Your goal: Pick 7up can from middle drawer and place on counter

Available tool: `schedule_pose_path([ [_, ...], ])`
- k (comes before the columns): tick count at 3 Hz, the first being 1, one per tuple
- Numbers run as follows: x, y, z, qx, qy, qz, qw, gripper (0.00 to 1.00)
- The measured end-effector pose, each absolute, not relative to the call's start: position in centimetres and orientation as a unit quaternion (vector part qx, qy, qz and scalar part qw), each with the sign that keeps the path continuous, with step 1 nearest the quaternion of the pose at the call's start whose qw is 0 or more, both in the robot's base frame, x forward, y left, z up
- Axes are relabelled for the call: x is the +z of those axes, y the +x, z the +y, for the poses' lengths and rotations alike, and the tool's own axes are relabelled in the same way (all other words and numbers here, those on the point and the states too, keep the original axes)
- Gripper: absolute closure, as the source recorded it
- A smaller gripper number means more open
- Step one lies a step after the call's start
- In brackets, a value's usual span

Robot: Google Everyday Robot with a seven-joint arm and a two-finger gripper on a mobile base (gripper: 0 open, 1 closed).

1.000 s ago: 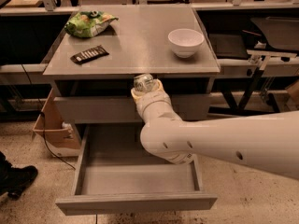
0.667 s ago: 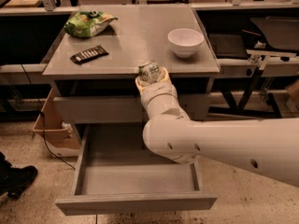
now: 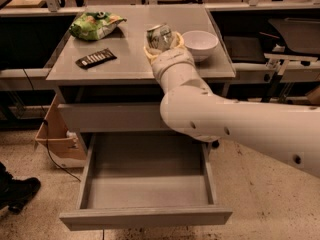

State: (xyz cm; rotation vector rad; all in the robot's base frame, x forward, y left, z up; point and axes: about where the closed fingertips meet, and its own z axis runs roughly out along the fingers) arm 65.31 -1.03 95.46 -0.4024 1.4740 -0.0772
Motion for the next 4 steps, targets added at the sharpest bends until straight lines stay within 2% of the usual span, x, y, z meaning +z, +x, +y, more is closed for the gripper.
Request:
schedule_pose_path([
  [1,97.5,68.4,1.7,0.018,-0.170,0.661,0.730,1.00],
  [3,97.7,69.0,2.8,0.027,-0.169,0.656,0.735,1.00],
  [4,97.7,71.0,5.7,0.043,-0.168,0.647,0.743,1.00],
])
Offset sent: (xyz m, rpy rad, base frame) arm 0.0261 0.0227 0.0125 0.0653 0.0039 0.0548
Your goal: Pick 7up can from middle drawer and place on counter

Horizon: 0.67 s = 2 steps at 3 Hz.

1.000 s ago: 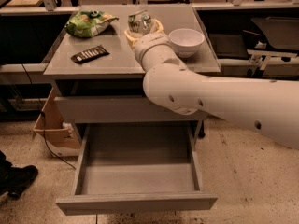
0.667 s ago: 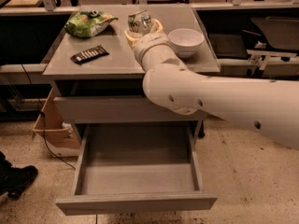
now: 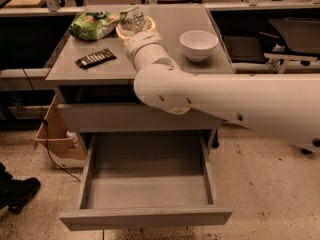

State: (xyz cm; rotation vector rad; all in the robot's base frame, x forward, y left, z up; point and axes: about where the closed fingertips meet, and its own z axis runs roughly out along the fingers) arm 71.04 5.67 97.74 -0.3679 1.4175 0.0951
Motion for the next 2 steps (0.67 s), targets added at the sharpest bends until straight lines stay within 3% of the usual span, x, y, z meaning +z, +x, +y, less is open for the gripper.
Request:
schedule_pose_path([
  [2,92.6,76.5,14.0,0.104,-0.126,0.669,0.725,0.98],
])
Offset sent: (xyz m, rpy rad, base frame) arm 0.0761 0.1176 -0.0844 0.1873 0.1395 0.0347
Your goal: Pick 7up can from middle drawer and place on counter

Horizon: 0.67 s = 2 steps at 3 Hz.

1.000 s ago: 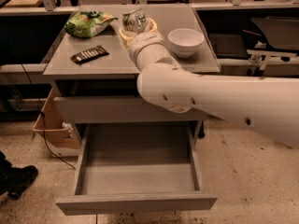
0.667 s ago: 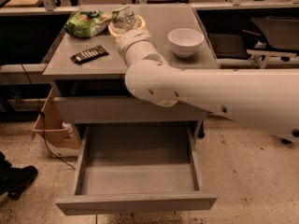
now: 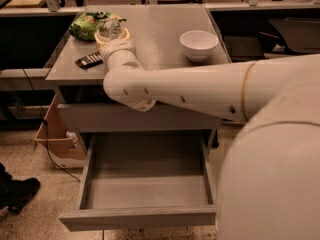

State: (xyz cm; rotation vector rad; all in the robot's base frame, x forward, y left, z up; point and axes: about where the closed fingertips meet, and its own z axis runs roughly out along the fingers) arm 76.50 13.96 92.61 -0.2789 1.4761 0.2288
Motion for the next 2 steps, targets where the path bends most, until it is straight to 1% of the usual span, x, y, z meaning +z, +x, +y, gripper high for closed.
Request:
schedule_pose_path([
  [1,90.1,77.9,15.6,0.120,-0.110,0.674,0.721,0.76],
  [2,89.1,78.9,15.2,0.118,-0.095,0.672,0.725,0.52],
])
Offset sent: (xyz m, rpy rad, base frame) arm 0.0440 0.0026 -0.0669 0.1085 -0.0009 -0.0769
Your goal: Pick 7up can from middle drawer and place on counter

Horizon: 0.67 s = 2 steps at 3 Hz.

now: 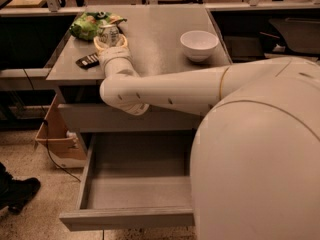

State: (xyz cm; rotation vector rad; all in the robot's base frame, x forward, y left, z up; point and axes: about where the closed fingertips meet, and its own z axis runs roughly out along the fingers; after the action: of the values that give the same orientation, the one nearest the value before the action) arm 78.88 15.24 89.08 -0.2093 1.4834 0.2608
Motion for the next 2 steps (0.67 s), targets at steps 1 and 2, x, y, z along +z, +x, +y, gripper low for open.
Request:
schedule_pose_path([
  [1,89.5,78.9,15.2,0.118,-0.095,0.672,0.725,0.29],
  [2,88.0,79.1,14.2,0.111,-0.078,0.671,0.729,0.06],
])
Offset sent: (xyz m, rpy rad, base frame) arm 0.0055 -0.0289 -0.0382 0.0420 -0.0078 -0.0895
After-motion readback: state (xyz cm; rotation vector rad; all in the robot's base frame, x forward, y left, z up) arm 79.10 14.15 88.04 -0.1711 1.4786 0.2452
